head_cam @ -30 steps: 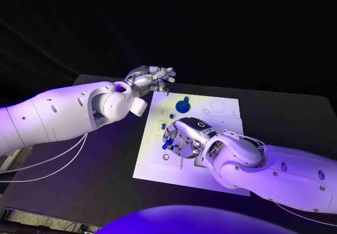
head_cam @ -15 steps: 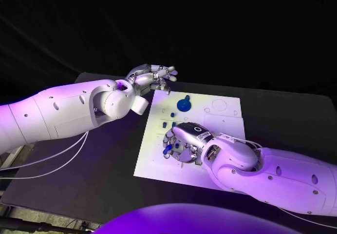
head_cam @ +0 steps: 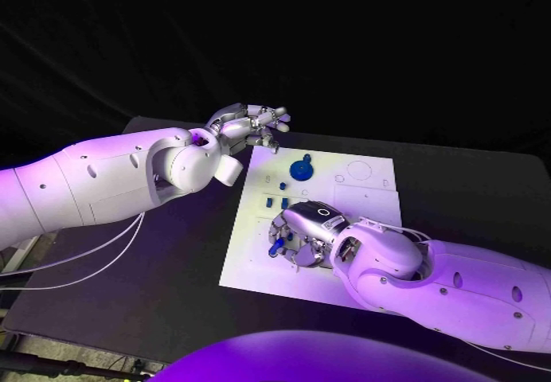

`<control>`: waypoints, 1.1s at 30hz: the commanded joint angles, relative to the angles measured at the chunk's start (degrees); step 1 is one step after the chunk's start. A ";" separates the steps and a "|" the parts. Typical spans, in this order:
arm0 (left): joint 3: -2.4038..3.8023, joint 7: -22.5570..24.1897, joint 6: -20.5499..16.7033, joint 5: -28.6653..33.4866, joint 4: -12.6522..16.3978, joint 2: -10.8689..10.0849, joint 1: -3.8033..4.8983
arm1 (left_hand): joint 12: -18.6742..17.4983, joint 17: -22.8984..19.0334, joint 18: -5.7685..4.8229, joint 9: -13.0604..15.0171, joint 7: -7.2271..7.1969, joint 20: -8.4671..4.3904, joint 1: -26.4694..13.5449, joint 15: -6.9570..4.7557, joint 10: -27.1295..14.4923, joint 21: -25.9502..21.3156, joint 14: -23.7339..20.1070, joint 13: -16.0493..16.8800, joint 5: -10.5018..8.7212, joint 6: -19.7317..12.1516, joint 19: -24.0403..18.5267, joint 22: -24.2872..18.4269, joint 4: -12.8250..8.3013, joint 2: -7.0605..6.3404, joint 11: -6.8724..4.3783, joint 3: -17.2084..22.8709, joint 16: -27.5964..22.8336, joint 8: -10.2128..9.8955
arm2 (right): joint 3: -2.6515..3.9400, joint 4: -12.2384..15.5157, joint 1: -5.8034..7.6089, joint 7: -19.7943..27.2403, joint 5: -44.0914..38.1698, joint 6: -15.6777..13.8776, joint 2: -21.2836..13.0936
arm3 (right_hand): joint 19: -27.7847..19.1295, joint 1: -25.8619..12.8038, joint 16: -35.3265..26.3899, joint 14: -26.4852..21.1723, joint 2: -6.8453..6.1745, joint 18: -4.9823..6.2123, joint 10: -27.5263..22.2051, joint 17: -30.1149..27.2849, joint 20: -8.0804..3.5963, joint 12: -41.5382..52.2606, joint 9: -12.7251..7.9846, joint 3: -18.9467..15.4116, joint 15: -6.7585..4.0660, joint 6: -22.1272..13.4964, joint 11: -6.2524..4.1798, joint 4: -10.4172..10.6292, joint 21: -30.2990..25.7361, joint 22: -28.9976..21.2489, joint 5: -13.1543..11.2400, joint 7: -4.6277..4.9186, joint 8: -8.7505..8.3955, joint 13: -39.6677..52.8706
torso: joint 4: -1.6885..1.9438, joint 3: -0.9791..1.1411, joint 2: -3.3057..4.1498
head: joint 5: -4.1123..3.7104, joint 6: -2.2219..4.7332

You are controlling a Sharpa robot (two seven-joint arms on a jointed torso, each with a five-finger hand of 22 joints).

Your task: Assemble the parts on the task board

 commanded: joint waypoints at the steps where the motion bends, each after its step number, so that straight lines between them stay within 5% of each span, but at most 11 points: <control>1: 0.03 0.12 0.97 -0.25 0.07 0.07 0.04 | 0.30 -0.07 0.50 0.02 -0.03 0.25 -0.11 -0.08 -0.36 -0.24 -0.50 -0.04 -0.31 -0.50 0.19 -0.06 0.40 0.54 -0.14 -0.09 0.09 0.19 | -0.06 -0.04 -0.08 -0.77 -1.32 2.78 0.04 | 0.06 -0.05 -0.03 2.60 0.71 -0.49 0.08 0.00 -0.21 -0.10 6.96 -0.10 -0.13 0.20 -0.08 -0.35 -0.03 0.06 0.22 0.11 0.24 0.05 | 0.03 -0.04 0.00 | -0.05 -0.02; 17: 0.03 0.05 0.83 -0.30 0.29 -0.11 0.04 | 0.34 -0.10 0.50 0.02 -0.02 0.26 -0.02 -0.07 -0.42 -0.30 -0.55 -0.04 -0.26 -0.59 0.19 -0.08 0.38 0.60 -0.13 -0.08 0.09 0.21 | -0.17 -0.86 -0.08 -0.82 -1.48 3.52 0.98 | -0.16 -0.87 -0.16 2.51 0.54 -0.42 -0.40 -0.28 -0.10 -0.46 7.04 0.08 0.02 -0.41 0.11 -0.82 -0.59 -0.09 0.03 0.25 -0.19 0.16 | 0.12 -0.15 0.04 | -0.06 -0.12; 22: 0.02 0.01 0.72 -0.30 0.40 -0.27 0.05 | 0.37 -0.14 0.50 0.02 0.01 0.27 0.04 -0.05 -0.50 -0.37 -0.60 -0.04 -0.24 -0.69 0.19 -0.09 0.39 0.62 -0.11 -0.11 0.11 0.25 | -0.22 -1.18 -0.08 -0.31 -1.08 2.67 1.19 | -0.98 -3.84 -0.27 2.36 -1.48 -0.29 -4.57 -0.62 0.92 -2.03 5.62 0.30 1.48 -4.52 1.85 -1.51 -2.51 -0.63 0.23 2.04 -3.52 -0.13 | 0.06 -0.21 0.01 | -0.01 -0.10; 25: 0.02 0.02 0.60 -0.30 0.44 -0.34 0.05 | 0.37 -0.14 0.50 0.02 0.01 0.27 0.04 -0.05 -0.50 -0.37 -0.60 -0.04 -0.24 -0.69 0.19 -0.09 0.39 0.62 -0.11 -0.11 0.11 0.25 | -0.24 -1.25 -0.07 0.06 -0.80 2.00 1.25 | -1.35 -5.24 -0.45 2.14 -2.40 -0.12 -6.13 -1.11 1.39 -2.06 5.01 -0.96 1.83 -6.15 2.22 -1.59 -3.38 -0.90 0.50 2.19 -4.59 -0.22 | 0.03 -0.20 -0.04 | -0.10 -0.08; 33: 0.02 0.08 0.53 -0.29 0.50 -0.36 0.05 | 0.38 -0.14 0.50 0.03 0.01 0.27 0.06 -0.05 -0.53 -0.39 -0.61 -0.05 -0.23 -0.71 0.20 -0.09 0.39 0.61 -0.10 -0.12 0.12 0.26 | -0.27 -1.16 -0.07 0.68 -0.53 0.39 1.01 | -3.33 -5.66 -1.73 0.88 -2.26 0.62 -9.83 -4.06 2.02 -1.90 4.04 -3.17 2.42 -7.13 2.81 -2.40 -7.70 -2.47 0.63 2.59 -5.39 -0.51 | 0.05 -0.09 -0.05 | -0.10 -0.03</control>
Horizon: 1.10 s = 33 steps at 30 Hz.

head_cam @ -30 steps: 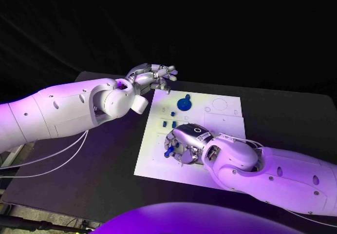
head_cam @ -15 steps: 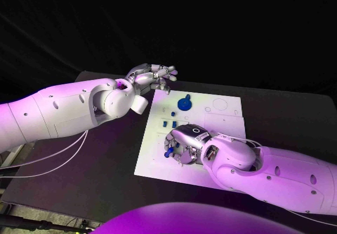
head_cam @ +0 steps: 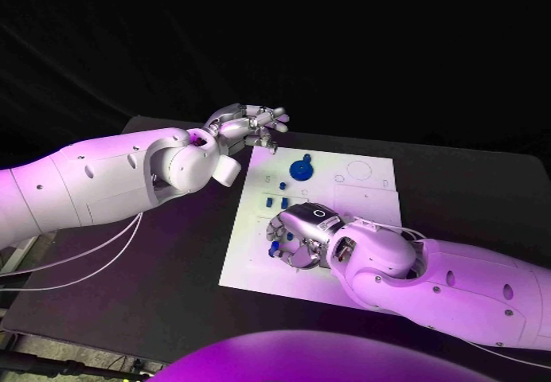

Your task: Assemble the parts on the task board

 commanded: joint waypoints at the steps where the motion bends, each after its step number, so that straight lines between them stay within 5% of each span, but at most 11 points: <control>1: 0.04 0.33 0.52 -0.11 0.19 0.06 0.05 | 0.38 -0.05 0.51 0.03 0.01 0.27 0.06 0.16 -0.32 -0.39 -0.40 -0.05 -0.23 -0.30 0.20 -0.05 0.23 0.61 0.11 0.04 0.12 0.26 | -0.03 0.12 -0.04 0.93 -0.01 -1.44 -0.20 | -0.91 -0.18 -0.56 0.50 0.00 0.74 -1.86 -1.05 0.22 0.27 -0.52 -1.36 0.57 -0.64 0.31 -0.25 -1.56 -0.53 0.18 0.24 -0.58 -0.25 | -0.01 0.09 -0.03 | -0.04 -0.03; 8: 0.04 0.44 0.55 0.06 0.19 0.04 0.05 | 0.38 -0.06 0.51 0.03 0.02 0.28 0.09 0.17 -0.39 -0.41 -0.41 -0.05 -0.24 -0.33 0.20 -0.05 0.21 0.58 0.13 0.02 0.13 0.27 | -0.05 0.63 -0.03 1.76 0.82 -3.65 -1.09 | -2.57 1.25 -0.90 -0.79 1.99 1.25 -6.45 -2.72 1.11 2.48 -3.46 -10.02 1.36 -3.06 1.13 0.27 -4.79 -1.44 0.25 0.02 -2.54 -0.92 | -0.05 0.13 0.02 | -0.27 0.11; 17: 0.04 0.49 0.58 0.13 0.09 0.03 0.05 | 0.38 -0.07 0.51 0.03 0.03 0.28 0.08 0.17 -0.44 -0.42 -0.41 -0.06 -0.24 -0.35 0.21 -0.05 0.22 0.54 0.14 -0.03 0.14 0.29 | 0.08 4.62 1.00 3.55 3.53 -9.81 -5.83 | -1.96 2.56 -0.71 -0.63 2.70 1.19 -5.99 -2.73 0.95 4.87 -4.63 -12.07 1.06 -2.03 0.75 1.05 -4.12 -1.04 1.21 0.55 -2.30 -0.95 | -0.11 0.18 -0.11 | -0.78 0.46; 21: 0.03 0.57 0.61 0.14 -0.01 0.08 0.04 | 0.38 -0.07 0.51 0.03 0.03 0.28 0.08 0.17 -0.44 -0.42 -0.41 -0.06 -0.24 -0.35 0.21 -0.05 0.22 0.54 0.14 -0.03 0.14 0.29 | 0.31 6.48 2.85 4.37 10.00 -12.91 -10.16 | -0.15 2.20 -0.16 0.38 2.64 0.74 -1.77 -1.54 0.46 7.83 -5.25 -10.82 0.50 0.53 0.16 2.12 -1.31 0.12 1.65 0.82 -1.37 -0.47 | -0.18 0.10 -0.16 | -1.75 0.88; 24: 0.00 0.63 0.63 0.18 -0.07 0.09 0.04 | 0.39 -0.09 0.50 0.04 0.05 0.29 0.09 0.19 -0.51 -0.46 -0.42 -0.06 -0.24 -0.39 0.23 -0.06 0.22 0.50 0.16 -0.08 0.16 0.32 | 0.40 7.16 4.79 4.52 19.12 -14.43 -14.36 | 1.41 -0.57 0.23 1.21 2.30 0.34 2.81 -0.44 -0.30 10.16 -5.44 -10.37 -0.46 2.02 -1.06 4.82 1.27 1.18 0.13 -0.18 -0.73 0.42 | -0.14 0.06 -0.24 | -2.85 1.27; 28: -0.10 0.79 0.55 0.22 -0.11 -0.10 0.04 | 0.40 -0.09 0.50 0.04 0.05 0.29 0.09 0.19 -0.53 -0.47 -0.43 -0.06 -0.24 -0.40 0.23 -0.06 0.22 0.48 0.16 -0.10 0.17 0.34 | 0.41 7.57 6.33 3.85 29.60 -15.44 -20.00 | 3.01 -1.30 1.27 2.14 1.27 -0.22 8.43 2.15 -1.55 14.37 -5.23 -10.59 -1.84 2.53 -2.67 6.06 4.47 2.57 1.18 -1.31 -0.28 3.04 | -0.57 -0.05 -0.57 | -4.08 1.54; 30: -0.13 0.98 0.47 0.25 -0.10 -0.23 0.03 | 0.41 -0.10 0.50 0.05 0.06 0.30 0.10 0.19 -0.54 -0.48 -0.43 -0.06 -0.24 -0.40 0.23 -0.06 0.22 0.46 0.16 -0.12 0.17 0.34 | 0.39 7.94 6.73 3.21 32.50 -14.82 -22.84 | 3.97 -1.94 2.17 2.73 0.51 -0.57 11.85 4.13 -2.45 20.49 -4.61 -12.31 -2.74 2.08 -3.78 6.80 6.30 3.44 2.00 -2.07 0.11 7.58 | -0.74 0.00 -0.63 | -5.01 1.94; 31: -0.14 1.05 0.44 0.26 -0.10 -0.28 0.03 | 0.41 -0.10 0.50 0.05 0.06 0.30 0.10 0.19 -0.54 -0.48 -0.43 -0.06 -0.24 -0.40 0.23 -0.06 0.22 0.46 0.16 -0.12 0.17 0.34 | 0.36 8.14 6.83 2.87 33.24 -14.43 -23.87 | 4.78 -2.05 2.70 3.05 1.18 -0.80 10.46 5.01 -3.12 26.70 -3.53 -14.94 -3.40 0.69 -4.54 8.60 7.78 4.20 -0.16 -2.58 1.01 13.46 | -0.89 0.09 -0.68 | -5.45 1.95; 32: -0.15 1.14 0.35 0.28 -0.12 -0.35 0.02 | 0.41 -0.10 0.50 0.05 0.06 0.30 0.10 0.19 -0.54 -0.48 -0.43 -0.06 -0.24 -0.40 0.23 -0.06 0.22 0.46 0.16 -0.12 0.17 0.34 | 0.25 8.62 6.96 2.10 33.80 -13.46 -25.75 | 5.29 -2.27 3.30 3.30 2.45 -1.14 8.03 6.35 -3.19 33.08 -2.07 -18.47 -3.12 -0.34 -4.59 11.65 9.20 5.00 -0.01 -2.68 2.58 20.01 | -0.99 0.14 -0.72 | -5.84 2.02; 33: -0.16 1.17 0.33 0.29 -0.13 -0.37 0.02 | 0.41 -0.10 0.50 0.05 0.06 0.30 0.10 0.19 -0.54 -0.48 -0.43 -0.06 -0.24 -0.40 0.23 -0.06 0.22 0.46 0.16 -0.12 0.17 0.34 | 0.17 8.92 6.97 1.58 33.61 -12.85 -26.80 | 5.90 -1.87 4.24 3.78 2.78 -1.46 10.29 8.67 -3.19 42.73 -1.17 -20.36 -3.45 -0.63 -4.45 12.21 10.95 5.80 -0.16 -2.69 3.58 30.63 | -1.07 0.16 -0.79 | -6.08 2.05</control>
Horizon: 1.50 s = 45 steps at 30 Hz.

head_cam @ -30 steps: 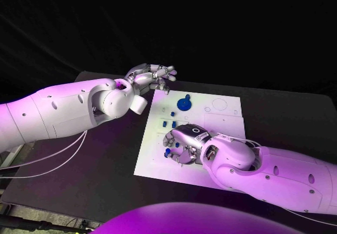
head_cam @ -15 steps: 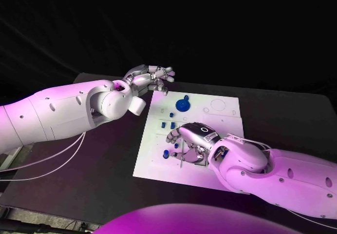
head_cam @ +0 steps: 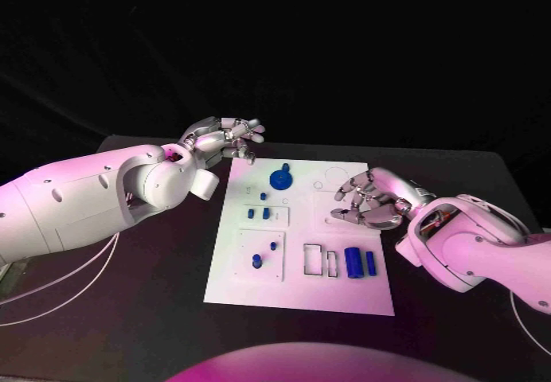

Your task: Assemble the parts on the task board

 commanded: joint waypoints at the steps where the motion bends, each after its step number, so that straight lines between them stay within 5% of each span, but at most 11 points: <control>1: 0.00 1.02 0.33 0.23 0.07 -0.01 0.04 | 0.19 -0.05 0.50 0.05 0.06 0.30 0.10 -0.01 -0.33 -0.25 -0.22 -0.05 -0.24 -0.40 0.23 -0.07 0.23 0.46 -0.06 -0.12 0.17 0.34 | -0.27 1.19 0.03 -2.01 8.22 0.87 -2.71 | 1.21 1.01 1.71 4.02 2.00 -1.37 1.67 4.68 -0.18 17.69 2.40 -4.87 -0.45 -1.09 -0.22 1.52 3.02 2.88 -0.29 -0.29 2.55 19.36 | -0.51 0.11 -0.32 | -1.47 0.23; 5: -0.06 1.10 0.44 0.24 0.09 -0.05 0.02 | 0.19 -0.05 0.50 0.05 0.06 0.30 0.10 -0.01 -0.33 -0.25 -0.22 -0.05 -0.24 -0.40 0.23 -0.07 0.23 0.46 -0.06 -0.12 0.17 0.34 | -0.58 2.16 -0.84 -4.36 4.59 2.78 -5.50 | 2.28 1.80 3.59 4.96 3.54 -1.91 6.28 9.99 -0.34 33.17 5.13 -9.86 -0.62 -1.23 -0.53 1.62 6.15 4.49 -0.63 -0.64 5.33 37.08 | -0.79 0.14 -0.50 | -2.30 0.15; 10: -0.14 1.15 0.59 0.25 0.06 -0.09 0.00 | 0.19 -0.05 0.50 0.05 0.06 0.30 0.10 -0.01 -0.33 -0.25 -0.22 -0.05 -0.24 -0.40 0.23 -0.07 0.23 0.46 -0.06 -0.12 0.17 0.34 | -0.73 2.94 -2.85 -8.58 -1.04 4.73 -7.00 | 2.66 1.51 4.07 5.22 4.19 -2.17 8.74 11.45 -0.30 38.77 5.80 -12.15 -0.73 -1.18 -0.52 1.71 7.49 5.25 -0.22 -0.82 6.02 43.79 | -0.97 0.24 -0.58 | -3.05 -0.02; 18: -0.25 1.12 0.73 0.26 0.10 -0.27 -0.02 | 0.19 -0.05 0.50 0.05 0.06 0.30 0.10 -0.01 -0.33 -0.25 -0.22 -0.05 -0.24 -0.40 0.23 -0.07 0.23 0.46 -0.06 -0.12 0.17 0.34 | -0.87 3.37 -4.55 -13.61 -4.36 6.94 -6.95 | 2.98 0.16 4.46 5.46 4.03 -2.37 9.68 12.77 -0.33 41.01 5.94 -14.65 -0.78 -0.83 -0.60 1.82 8.63 5.91 0.91 -0.96 6.36 46.64 | -0.73 0.04 -0.54 | -3.41 -0.63; 26: -0.32 1.09 0.76 0.26 0.16 -0.59 -0.03 | 0.27 -0.08 0.50 0.06 0.07 0.32 0.13 0.00 -0.38 -0.32 -0.26 -0.04 -0.21 -0.45 0.25 -0.08 0.25 0.47 -0.04 -0.20 0.20 0.42 | -0.96 4.36 -6.14 -16.35 -5.63 7.87 -6.07 | 3.11 -1.27 4.76 5.67 3.62 -2.45 10.83 13.87 -0.37 43.02 6.03 -16.47 -0.83 -0.65 -0.66 1.86 9.10 6.25 1.51 -1.05 6.58 49.20 | -0.77 0.09 -0.56 | -3.11 -0.88; 45: -0.48 0.94 0.76 0.26 0.20 -1.20 -0.06 | 0.27 -0.08 0.50 0.06 0.07 0.32 0.13 0.00 -0.38 -0.32 -0.26 -0.04 -0.21 -0.45 0.25 -0.08 0.25 0.47 -0.04 -0.20 0.20 0.42 | -0.98 4.60 -7.57 -17.19 -8.58 8.90 -4.02 | 3.37 -1.22 4.96 5.82 4.00 -2.61 12.31 14.61 -0.65 45.38 6.91 -17.14 -1.23 1.63 -1.24 1.82 10.10 6.83 2.52 -1.77 8.11 52.18 | -0.83 0.03 -0.55 | -3.02 -0.78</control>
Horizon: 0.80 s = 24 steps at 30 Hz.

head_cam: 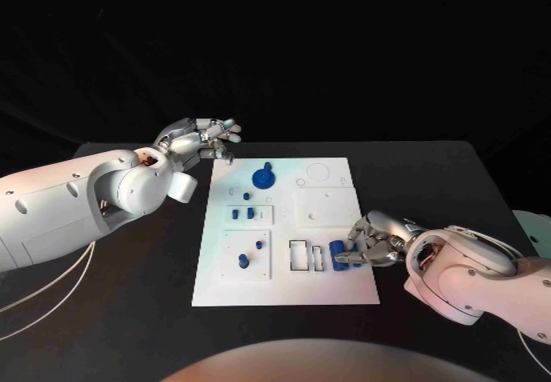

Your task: Assemble the parts on the task board

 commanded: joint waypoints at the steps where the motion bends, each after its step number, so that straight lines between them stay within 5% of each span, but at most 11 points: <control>1: 0.02 0.59 0.75 0.23 0.16 0.03 0.01 | 0.27 -0.10 0.50 0.07 0.07 0.31 0.13 0.01 -0.38 -0.32 -0.26 -0.04 -0.21 -0.45 0.25 -0.09 0.25 0.46 -0.04 -0.20 0.20 0.18 | -0.02 -0.05 -0.29 -0.73 -2.00 1.63 0.40 | 0.38 -0.02 0.38 5.92 0.27 -0.92 0.22 14.35 0.00 0.27 0.07 -0.37 -0.31 0.29 -0.04 -0.05 0.27 6.86 0.39 -0.04 0.36 4.73 | 0.01 -0.04 0.04 | 0.30 0.04; 17: 0.01 0.53 0.70 0.23 0.31 -0.18 0.01 | 0.27 -0.10 0.50 0.07 0.07 0.31 0.13 0.01 -0.38 -0.32 -0.26 -0.04 -0.21 -0.45 0.25 -0.09 0.25 0.46 -0.04 -0.20 0.20 0.18 | -0.02 -1.92 -1.49 -1.27 -3.76 2.94 3.26 | 0.39 0.96 0.40 5.93 1.10 -0.95 0.34 14.42 -0.25 0.52 0.36 0.38 -0.55 0.69 -0.30 -0.09 0.35 7.03 2.33 -0.30 0.49 5.14 | 0.06 -0.09 0.05 | 0.53 -0.12; 24: 0.01 0.50 0.66 0.23 0.36 -0.27 0.01 | 0.39 -0.15 0.50 0.09 0.08 0.34 0.10 0.02 -0.48 -0.43 -0.29 -0.03 -0.14 -0.51 0.30 -0.10 0.38 0.56 -0.02 -0.31 0.28 0.31 | -0.02 -1.72 -1.94 -0.40 -3.16 -2.01 3.64 | 0.85 1.60 0.56 6.06 2.20 -1.17 1.74 15.06 -0.73 2.21 0.43 1.90 -1.09 3.08 -0.98 -0.07 1.70 7.68 6.11 -1.09 0.18 7.35 | -0.01 -0.07 0.00 | 0.60 -0.18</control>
